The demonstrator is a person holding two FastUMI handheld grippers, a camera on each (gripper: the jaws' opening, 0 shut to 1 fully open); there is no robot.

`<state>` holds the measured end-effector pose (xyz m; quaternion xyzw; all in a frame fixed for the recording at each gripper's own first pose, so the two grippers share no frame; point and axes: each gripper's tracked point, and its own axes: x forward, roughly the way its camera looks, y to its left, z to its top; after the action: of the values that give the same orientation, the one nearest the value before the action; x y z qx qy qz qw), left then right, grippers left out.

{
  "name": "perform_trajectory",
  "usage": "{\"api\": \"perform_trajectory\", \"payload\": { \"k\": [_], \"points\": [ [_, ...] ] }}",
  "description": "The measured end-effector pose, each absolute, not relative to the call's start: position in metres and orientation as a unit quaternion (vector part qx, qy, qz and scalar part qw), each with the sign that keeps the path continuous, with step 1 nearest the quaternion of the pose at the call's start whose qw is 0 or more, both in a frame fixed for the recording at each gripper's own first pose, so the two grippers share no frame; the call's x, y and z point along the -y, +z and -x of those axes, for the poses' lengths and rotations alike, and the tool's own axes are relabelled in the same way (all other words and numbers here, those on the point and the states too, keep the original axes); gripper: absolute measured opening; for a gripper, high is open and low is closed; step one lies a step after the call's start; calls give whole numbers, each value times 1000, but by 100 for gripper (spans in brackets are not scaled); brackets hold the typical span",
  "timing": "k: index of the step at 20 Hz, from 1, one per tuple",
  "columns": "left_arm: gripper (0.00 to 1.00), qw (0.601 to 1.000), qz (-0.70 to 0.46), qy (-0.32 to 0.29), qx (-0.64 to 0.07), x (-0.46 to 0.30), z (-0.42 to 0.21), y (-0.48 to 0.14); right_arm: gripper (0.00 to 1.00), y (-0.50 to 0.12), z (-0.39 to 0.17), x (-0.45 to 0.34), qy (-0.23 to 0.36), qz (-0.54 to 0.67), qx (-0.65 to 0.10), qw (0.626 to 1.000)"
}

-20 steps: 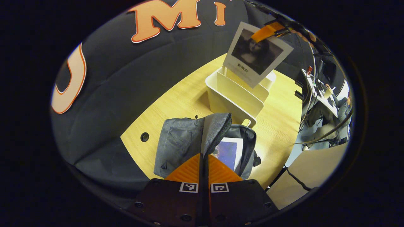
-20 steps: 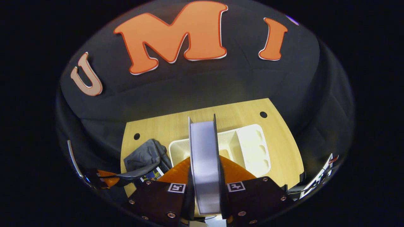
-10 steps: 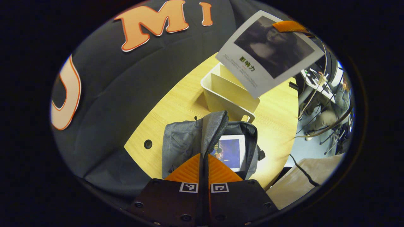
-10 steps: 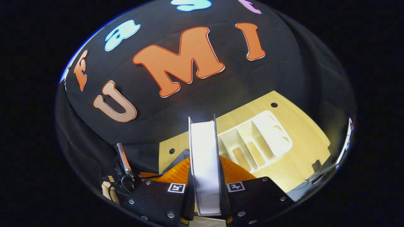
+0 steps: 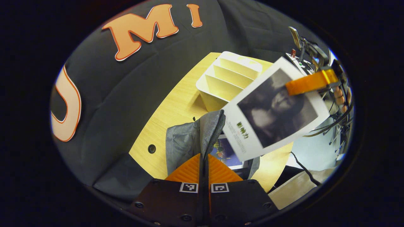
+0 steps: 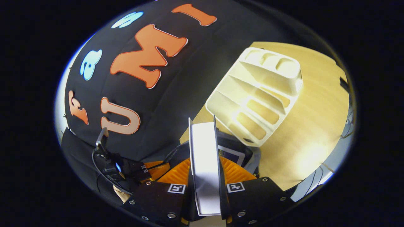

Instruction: Open the schoolbag, grab two books from the bookshelf and put them into the schoolbag.

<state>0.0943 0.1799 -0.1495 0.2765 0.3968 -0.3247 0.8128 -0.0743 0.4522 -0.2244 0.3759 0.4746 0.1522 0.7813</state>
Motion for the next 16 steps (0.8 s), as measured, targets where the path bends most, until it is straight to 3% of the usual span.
{"api": "perform_trajectory", "payload": {
  "k": [8,16],
  "points": [
    [1,814,-290,-320,-388,-169,-91,-137,33,-301,70,-512,129,-448,-500,730],
    [1,803,-316,-346,-369,-142,-80,-131,33,-341,51,-561,103,-500,-475,717]
  ]
}}
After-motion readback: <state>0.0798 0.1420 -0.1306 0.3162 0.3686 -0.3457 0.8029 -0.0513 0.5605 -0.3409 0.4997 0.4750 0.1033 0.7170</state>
